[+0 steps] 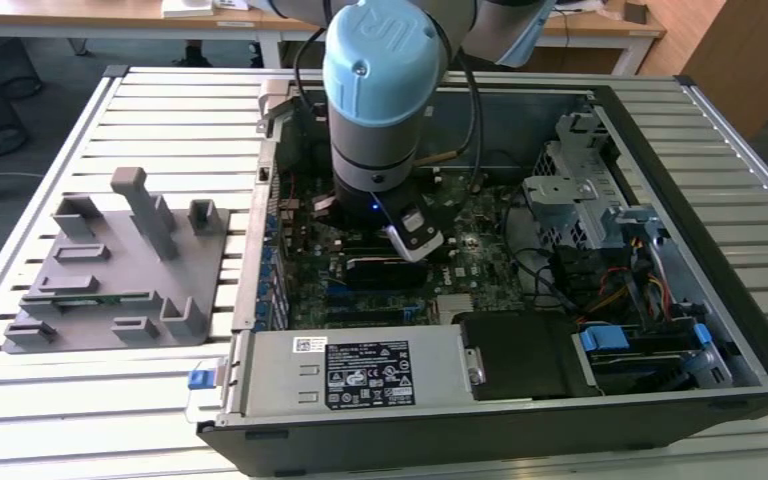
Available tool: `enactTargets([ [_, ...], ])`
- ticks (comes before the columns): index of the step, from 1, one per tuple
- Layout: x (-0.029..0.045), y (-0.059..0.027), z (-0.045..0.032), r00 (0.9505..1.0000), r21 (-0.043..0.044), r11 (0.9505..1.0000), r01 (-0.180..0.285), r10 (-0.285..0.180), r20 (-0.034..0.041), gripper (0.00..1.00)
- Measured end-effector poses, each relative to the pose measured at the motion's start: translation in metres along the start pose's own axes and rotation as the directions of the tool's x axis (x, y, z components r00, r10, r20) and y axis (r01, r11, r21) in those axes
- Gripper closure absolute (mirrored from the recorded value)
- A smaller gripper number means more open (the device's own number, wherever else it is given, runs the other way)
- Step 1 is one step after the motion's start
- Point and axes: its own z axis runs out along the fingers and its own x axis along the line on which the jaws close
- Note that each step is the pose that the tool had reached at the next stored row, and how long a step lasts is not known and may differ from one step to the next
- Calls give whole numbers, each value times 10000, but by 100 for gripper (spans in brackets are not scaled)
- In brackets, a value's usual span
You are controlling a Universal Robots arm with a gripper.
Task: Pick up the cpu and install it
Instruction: 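Install the second cpu locking lever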
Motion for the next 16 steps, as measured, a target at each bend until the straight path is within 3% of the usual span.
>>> enactTargets([
  [16, 1, 25, 8, 10000, -154, 9999, 0, 1, 5, 89],
])
